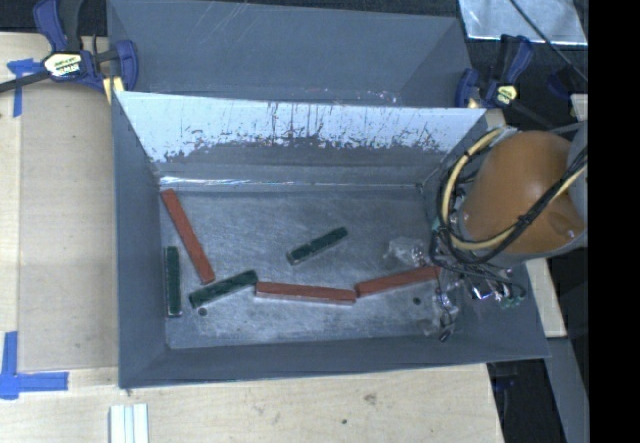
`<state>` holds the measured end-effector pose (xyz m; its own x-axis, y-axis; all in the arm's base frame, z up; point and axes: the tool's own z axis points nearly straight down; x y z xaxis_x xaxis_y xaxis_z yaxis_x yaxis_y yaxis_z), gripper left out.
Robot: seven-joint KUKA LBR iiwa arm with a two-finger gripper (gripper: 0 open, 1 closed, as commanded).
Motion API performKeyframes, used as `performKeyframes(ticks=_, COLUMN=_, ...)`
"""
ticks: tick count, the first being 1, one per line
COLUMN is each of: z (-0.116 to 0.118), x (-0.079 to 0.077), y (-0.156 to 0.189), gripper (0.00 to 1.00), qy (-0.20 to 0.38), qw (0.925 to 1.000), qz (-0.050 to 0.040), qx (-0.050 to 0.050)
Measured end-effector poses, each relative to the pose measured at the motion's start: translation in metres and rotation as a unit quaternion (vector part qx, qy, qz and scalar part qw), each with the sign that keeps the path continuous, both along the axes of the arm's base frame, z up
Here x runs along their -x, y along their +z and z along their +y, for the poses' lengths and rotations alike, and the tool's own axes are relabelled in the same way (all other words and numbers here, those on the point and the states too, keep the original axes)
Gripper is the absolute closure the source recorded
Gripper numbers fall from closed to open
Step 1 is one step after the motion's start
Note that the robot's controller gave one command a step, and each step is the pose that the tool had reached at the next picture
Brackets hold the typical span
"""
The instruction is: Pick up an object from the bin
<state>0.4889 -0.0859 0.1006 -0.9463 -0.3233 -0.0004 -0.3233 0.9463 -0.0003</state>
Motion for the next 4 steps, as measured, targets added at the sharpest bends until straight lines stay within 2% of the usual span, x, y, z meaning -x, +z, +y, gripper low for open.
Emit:
performKeyframes(ticks=1, z=-0.026, x=-0.024, y=0.0, gripper=0.0, qy=-0.131, qw=0.9914, qz=-0.0028, qx=0.0)
performKeyframes(ticks=2, z=-0.006, x=-0.018, y=-0.032, gripper=0.0, qy=-0.11, qw=0.9939, qz=0.0008, qx=0.0)
performKeyframes(ticks=3, z=-0.006, x=-0.018, y=-0.032, gripper=0.0, qy=-0.11, qw=0.994, qz=0.0001, qx=0.0)
performKeyframes(ticks=4, z=-0.006, x=-0.019, y=-0.031, gripper=1.0, qy=-0.109, qw=0.994, qz=-0.0012, qx=0.0)
